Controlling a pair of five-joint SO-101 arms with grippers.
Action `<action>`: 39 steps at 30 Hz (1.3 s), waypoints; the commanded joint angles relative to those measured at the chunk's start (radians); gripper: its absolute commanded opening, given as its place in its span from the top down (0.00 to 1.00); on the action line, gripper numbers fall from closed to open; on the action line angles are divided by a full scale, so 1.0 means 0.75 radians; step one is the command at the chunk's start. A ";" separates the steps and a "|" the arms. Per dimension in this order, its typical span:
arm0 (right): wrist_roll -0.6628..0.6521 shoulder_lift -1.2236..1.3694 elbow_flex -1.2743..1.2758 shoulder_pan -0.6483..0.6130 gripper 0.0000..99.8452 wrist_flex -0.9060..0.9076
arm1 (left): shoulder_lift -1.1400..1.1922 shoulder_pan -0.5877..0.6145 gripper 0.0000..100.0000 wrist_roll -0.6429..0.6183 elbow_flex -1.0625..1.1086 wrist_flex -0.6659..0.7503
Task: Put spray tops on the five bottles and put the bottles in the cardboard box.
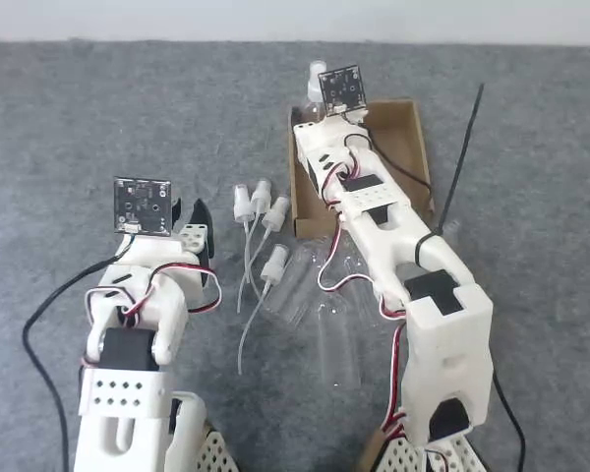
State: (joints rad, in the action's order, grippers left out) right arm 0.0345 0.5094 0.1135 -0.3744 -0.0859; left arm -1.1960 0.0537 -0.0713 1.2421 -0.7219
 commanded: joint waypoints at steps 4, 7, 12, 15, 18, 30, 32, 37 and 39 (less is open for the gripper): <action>-0.018 -0.030 -0.072 0.007 0.84 -0.015 | -0.020 0.004 0.92 -0.006 -0.011 0.033; -0.018 -0.028 -0.072 0.007 0.82 -0.015 | -0.020 0.004 0.92 -0.006 -0.011 0.031; -0.018 -0.026 -0.076 -0.007 0.71 0.019 | -0.020 0.004 0.92 -0.006 -0.011 0.031; -0.018 -0.028 -0.078 -0.019 0.70 0.034 | -0.020 0.004 0.92 -0.006 -0.011 0.029; -0.018 -0.034 -0.078 -0.021 0.70 0.030 | -0.020 0.004 0.92 -0.006 -0.011 0.029; -0.018 -0.165 -0.188 -0.015 0.70 0.161 | -0.020 0.004 0.92 -0.006 -0.011 0.033; -0.018 -0.267 -0.198 -0.017 0.70 0.249 | -0.020 0.004 0.92 -0.006 -0.011 0.033; -0.014 -0.580 -0.198 -0.021 0.70 0.555 | -0.020 0.004 0.92 -0.006 -0.011 0.033; -0.010 -0.703 -0.198 -0.024 0.70 0.715 | -0.020 0.004 0.92 -0.006 -0.011 0.033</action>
State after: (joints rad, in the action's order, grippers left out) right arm 0.0345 0.2271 0.0368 -0.3805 0.2486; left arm -1.1960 0.0537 -0.0713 1.2421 -0.7219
